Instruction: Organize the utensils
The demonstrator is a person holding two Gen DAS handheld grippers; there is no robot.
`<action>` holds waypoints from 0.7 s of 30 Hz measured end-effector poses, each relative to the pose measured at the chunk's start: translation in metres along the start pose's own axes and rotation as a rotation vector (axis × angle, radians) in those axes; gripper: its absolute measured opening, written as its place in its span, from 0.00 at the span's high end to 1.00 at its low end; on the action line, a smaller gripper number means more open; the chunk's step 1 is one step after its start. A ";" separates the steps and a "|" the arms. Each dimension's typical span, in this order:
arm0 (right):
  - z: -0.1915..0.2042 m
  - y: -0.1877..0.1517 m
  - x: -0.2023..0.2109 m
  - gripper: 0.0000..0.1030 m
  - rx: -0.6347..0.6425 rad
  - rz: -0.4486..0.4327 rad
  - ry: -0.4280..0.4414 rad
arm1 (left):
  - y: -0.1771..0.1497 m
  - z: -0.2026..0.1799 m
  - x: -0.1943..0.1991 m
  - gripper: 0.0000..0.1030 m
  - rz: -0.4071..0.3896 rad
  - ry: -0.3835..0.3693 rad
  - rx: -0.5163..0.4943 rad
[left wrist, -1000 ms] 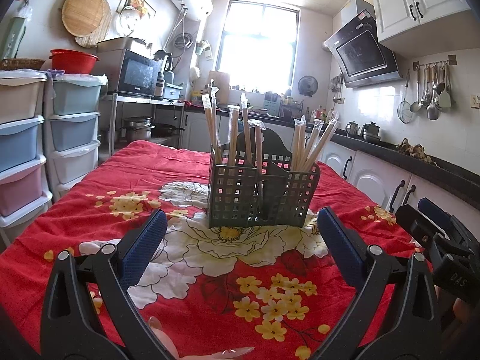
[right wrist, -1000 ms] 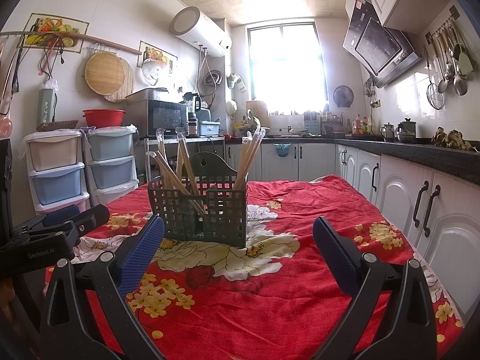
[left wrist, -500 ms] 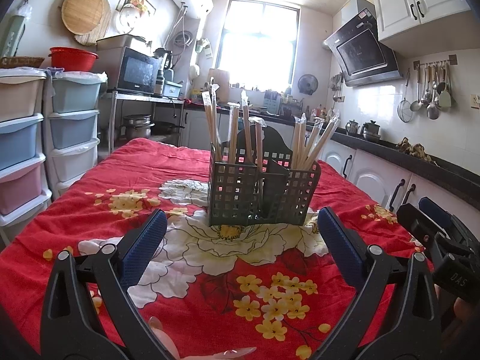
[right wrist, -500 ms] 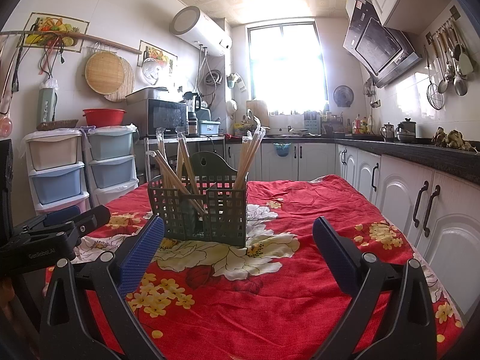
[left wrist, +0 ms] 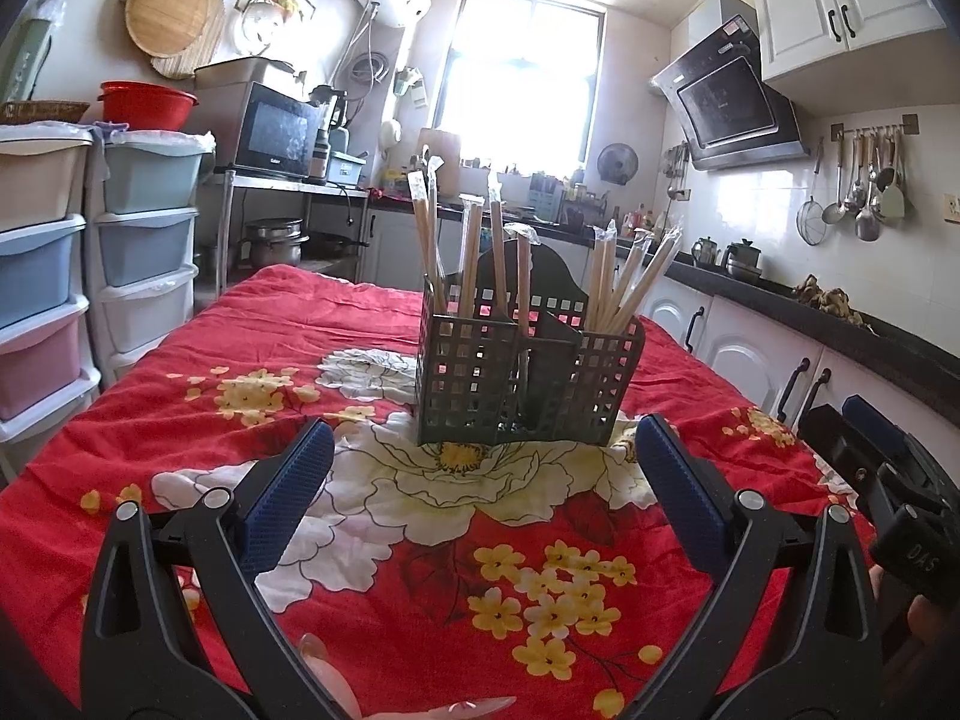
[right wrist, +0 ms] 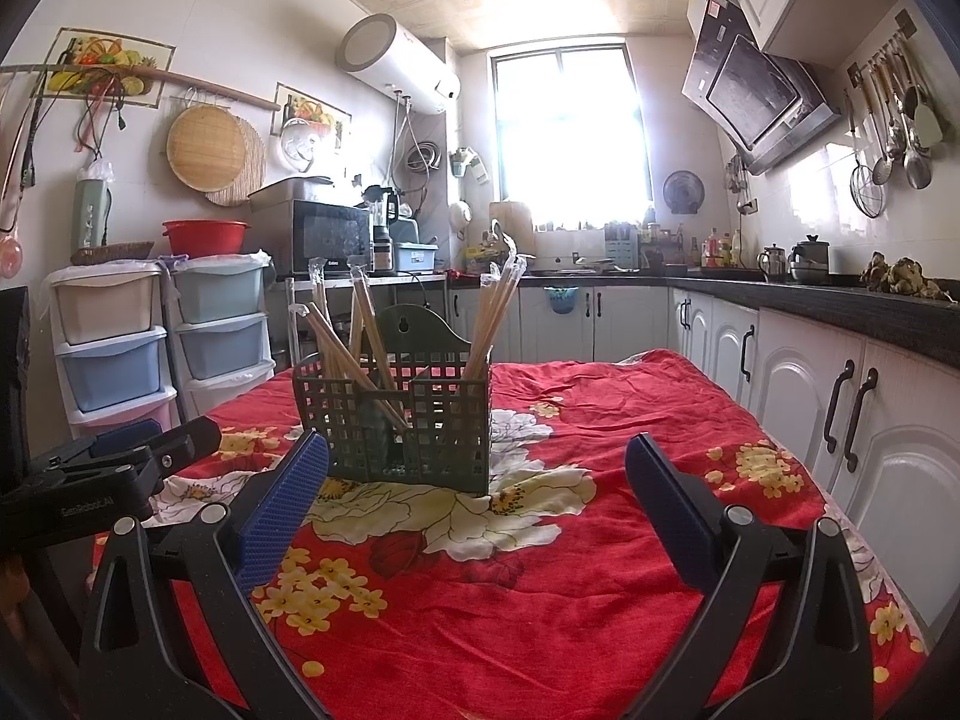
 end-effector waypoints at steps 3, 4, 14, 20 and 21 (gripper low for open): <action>0.000 0.000 0.000 0.06 -0.001 0.000 0.000 | 0.000 0.000 -0.001 0.10 0.003 -0.003 0.000; 0.000 0.000 0.000 0.06 0.000 0.000 0.000 | 0.000 0.000 -0.002 0.10 0.005 -0.006 0.002; -0.006 0.003 -0.003 0.06 -0.037 0.032 -0.039 | 0.001 0.007 -0.008 0.10 0.054 0.026 0.022; -0.053 0.016 -0.025 0.06 -0.096 0.190 -0.191 | 0.026 0.063 -0.035 0.10 0.254 0.169 0.058; -0.068 0.017 -0.036 0.06 -0.098 0.260 -0.228 | 0.028 0.074 -0.044 0.10 0.295 0.204 0.047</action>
Point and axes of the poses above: each gripper's, at about its wrist camera, not at the fingertips, and x roughly against the way its jaws point, z to its left, y to its top, the point moved 1 cm from there along -x, roughly the way its jaws point, and after that the axes turned 4 degrees about y, right-handed, at the moved point
